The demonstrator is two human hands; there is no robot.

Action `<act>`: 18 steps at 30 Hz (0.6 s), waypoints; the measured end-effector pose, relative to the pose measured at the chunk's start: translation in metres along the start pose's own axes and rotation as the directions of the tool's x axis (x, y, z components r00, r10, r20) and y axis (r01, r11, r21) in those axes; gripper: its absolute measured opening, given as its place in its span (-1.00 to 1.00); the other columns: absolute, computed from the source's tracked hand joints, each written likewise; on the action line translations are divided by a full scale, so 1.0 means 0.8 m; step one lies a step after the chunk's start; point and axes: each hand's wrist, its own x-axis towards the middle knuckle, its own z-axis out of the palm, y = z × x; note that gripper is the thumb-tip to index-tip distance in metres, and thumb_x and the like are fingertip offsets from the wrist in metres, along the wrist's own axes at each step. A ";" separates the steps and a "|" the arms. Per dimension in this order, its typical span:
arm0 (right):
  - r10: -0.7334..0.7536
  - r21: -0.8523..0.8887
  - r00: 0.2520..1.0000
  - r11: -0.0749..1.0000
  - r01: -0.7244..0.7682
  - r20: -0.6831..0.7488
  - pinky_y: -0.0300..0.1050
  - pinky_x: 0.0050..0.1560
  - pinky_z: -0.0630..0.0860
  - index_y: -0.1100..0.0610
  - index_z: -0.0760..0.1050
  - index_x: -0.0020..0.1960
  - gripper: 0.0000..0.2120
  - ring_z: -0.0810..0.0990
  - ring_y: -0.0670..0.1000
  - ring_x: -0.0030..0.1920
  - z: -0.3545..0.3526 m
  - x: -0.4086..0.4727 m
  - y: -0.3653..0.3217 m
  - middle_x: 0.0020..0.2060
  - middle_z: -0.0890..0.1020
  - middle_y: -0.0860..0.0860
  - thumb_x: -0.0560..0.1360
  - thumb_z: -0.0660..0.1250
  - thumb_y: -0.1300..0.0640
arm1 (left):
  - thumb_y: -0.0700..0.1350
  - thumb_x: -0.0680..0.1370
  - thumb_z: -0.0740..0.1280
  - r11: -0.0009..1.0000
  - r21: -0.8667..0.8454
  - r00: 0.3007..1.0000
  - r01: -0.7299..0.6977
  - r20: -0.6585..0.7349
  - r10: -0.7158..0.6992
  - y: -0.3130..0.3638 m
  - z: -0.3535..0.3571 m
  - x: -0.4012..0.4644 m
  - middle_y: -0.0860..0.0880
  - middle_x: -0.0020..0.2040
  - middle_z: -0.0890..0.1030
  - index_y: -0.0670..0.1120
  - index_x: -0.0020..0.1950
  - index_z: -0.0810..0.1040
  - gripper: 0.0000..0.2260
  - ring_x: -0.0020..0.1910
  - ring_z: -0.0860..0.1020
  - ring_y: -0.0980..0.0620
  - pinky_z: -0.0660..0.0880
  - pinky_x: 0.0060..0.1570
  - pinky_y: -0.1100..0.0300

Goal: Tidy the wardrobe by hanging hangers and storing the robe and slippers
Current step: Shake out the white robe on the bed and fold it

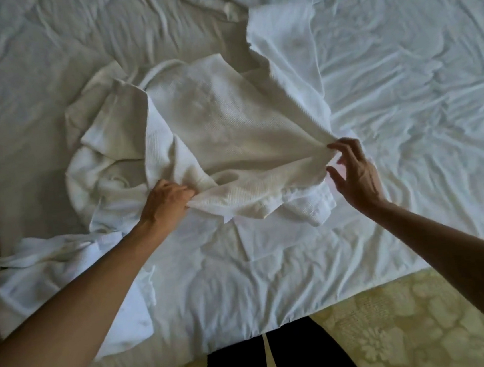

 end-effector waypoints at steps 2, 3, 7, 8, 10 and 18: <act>0.032 0.021 0.998 0.999 -0.031 -0.049 -0.06 -0.27 0.54 0.14 0.37 0.39 -0.49 0.60 -0.02 -0.08 0.003 0.008 0.005 0.35 0.38 0.07 0.50 0.45 0.14 | -0.35 0.22 0.57 0.993 0.001 0.993 0.118 -0.009 -0.118 -0.008 -0.008 0.002 -0.15 -0.36 0.63 -0.12 -0.23 0.63 -0.76 -0.36 0.58 -0.24 0.53 -0.30 0.02; 0.053 0.036 0.996 0.998 -0.051 -0.065 -0.05 -0.25 0.55 0.13 0.36 0.40 -0.48 0.61 -0.01 -0.06 0.003 0.016 0.006 0.36 0.37 0.06 0.51 0.45 0.11 | -0.34 0.27 0.54 0.980 0.005 0.979 0.201 -0.019 -0.201 -0.016 -0.013 0.002 -0.19 -0.32 0.65 -0.12 -0.16 0.65 -0.77 -0.31 0.60 -0.28 0.55 -0.28 -0.01; 0.035 0.061 0.998 0.998 -0.032 -0.048 0.02 -0.17 0.61 0.13 0.44 0.32 -0.58 0.63 0.03 -0.02 -0.004 0.058 -0.004 0.26 0.49 0.06 0.51 0.44 0.10 | -0.31 0.41 0.44 0.901 0.054 0.902 0.430 -0.073 -0.426 -0.077 -0.032 -0.012 -0.24 -0.13 0.70 -0.04 0.15 0.69 -0.65 -0.11 0.67 -0.28 0.54 -0.10 -0.04; 0.000 0.053 1.000 0.999 0.002 -0.030 0.01 -0.15 0.60 0.12 0.46 0.29 -0.61 0.63 0.03 -0.01 -0.005 0.069 -0.008 0.23 0.52 0.04 0.51 0.44 0.10 | -0.32 0.41 0.43 0.886 0.070 0.888 0.459 -0.073 -0.454 -0.095 -0.037 -0.017 -0.24 -0.12 0.70 -0.03 0.17 0.69 -0.63 -0.11 0.67 -0.27 0.53 -0.06 -0.04; -0.101 0.022 0.995 0.995 0.101 0.014 -0.02 -0.18 0.59 0.11 0.50 0.25 -0.67 0.64 0.03 0.02 -0.003 0.085 -0.021 0.18 0.55 0.02 0.52 0.44 0.09 | -0.32 0.40 0.42 0.851 0.114 0.858 0.513 -0.054 -0.511 -0.127 -0.043 -0.026 -0.23 -0.13 0.70 -0.01 0.17 0.69 -0.62 -0.14 0.66 -0.27 0.55 -0.08 -0.03; -0.503 -0.101 0.848 0.847 0.522 0.169 0.03 -0.09 0.59 0.15 0.57 0.19 -0.66 0.60 0.11 0.03 0.043 0.110 -0.082 0.14 0.60 0.07 0.50 0.44 -0.01 | -0.24 0.49 0.36 0.782 0.033 0.783 0.622 -0.004 -0.622 -0.147 -0.039 -0.044 -0.23 0.01 0.69 0.02 0.24 0.65 -0.65 0.00 0.66 -0.27 0.55 0.00 -0.02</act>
